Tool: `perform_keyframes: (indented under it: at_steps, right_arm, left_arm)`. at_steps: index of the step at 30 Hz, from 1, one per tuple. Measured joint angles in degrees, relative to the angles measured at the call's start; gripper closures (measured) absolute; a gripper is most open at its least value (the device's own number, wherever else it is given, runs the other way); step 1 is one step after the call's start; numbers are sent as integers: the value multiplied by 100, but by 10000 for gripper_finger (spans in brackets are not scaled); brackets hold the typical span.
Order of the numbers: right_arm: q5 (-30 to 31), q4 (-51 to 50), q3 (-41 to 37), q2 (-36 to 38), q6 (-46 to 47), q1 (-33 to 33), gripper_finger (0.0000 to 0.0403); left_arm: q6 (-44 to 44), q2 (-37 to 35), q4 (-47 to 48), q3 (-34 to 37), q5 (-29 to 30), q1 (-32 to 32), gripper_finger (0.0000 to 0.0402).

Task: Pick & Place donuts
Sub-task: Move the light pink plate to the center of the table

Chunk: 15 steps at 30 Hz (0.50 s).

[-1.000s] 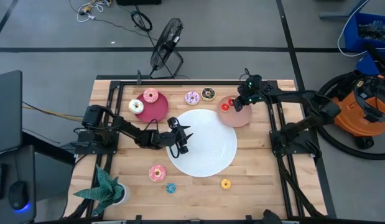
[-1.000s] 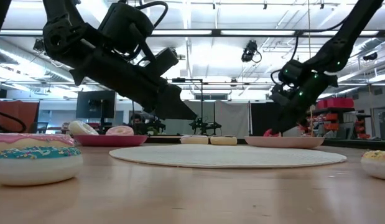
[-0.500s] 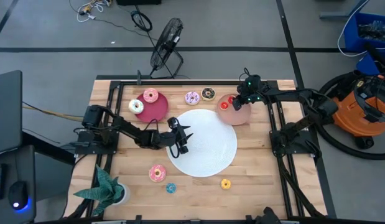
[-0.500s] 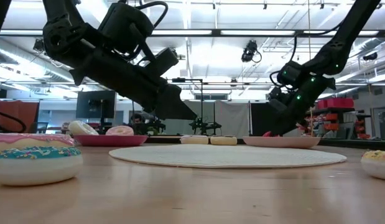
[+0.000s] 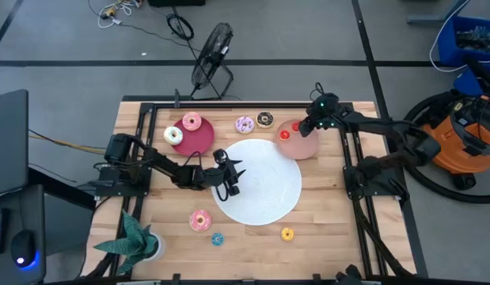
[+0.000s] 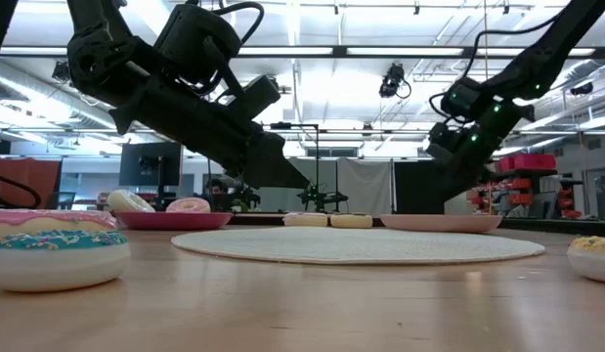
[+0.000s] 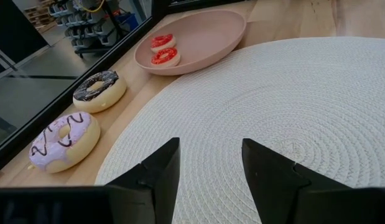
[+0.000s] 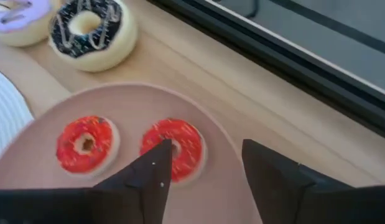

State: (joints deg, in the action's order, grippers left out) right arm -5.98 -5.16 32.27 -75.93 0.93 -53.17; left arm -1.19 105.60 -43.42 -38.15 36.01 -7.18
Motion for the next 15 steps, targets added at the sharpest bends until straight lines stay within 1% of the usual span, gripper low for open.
perform_keyframes:
  at_steps: [2, 4, 7, 10, 15]
  right_arm:
    - [124, -254, 0, 217, -15, 0, 198]
    - [125, -461, 0, 426, -32, 36, 200]
    - [75, -773, 0, 687, -278, 355, 204]
    - [44, -1042, 0, 821, -536, 1033, 209]
    - [47, -1287, 0, 826, -1024, 2544, 216]
  left_arm:
    - [0, 0, 0, 0, -2, -1, 225]
    - [0, 0, 0, 0, -2, 0, 225]
    - [-10, 0, 0, 0, -1, 0, 225]
    - [-13, 0, 0, 0, -1, 0, 225]
    - [-98, 0, 0, 0, -2, -2, 225]
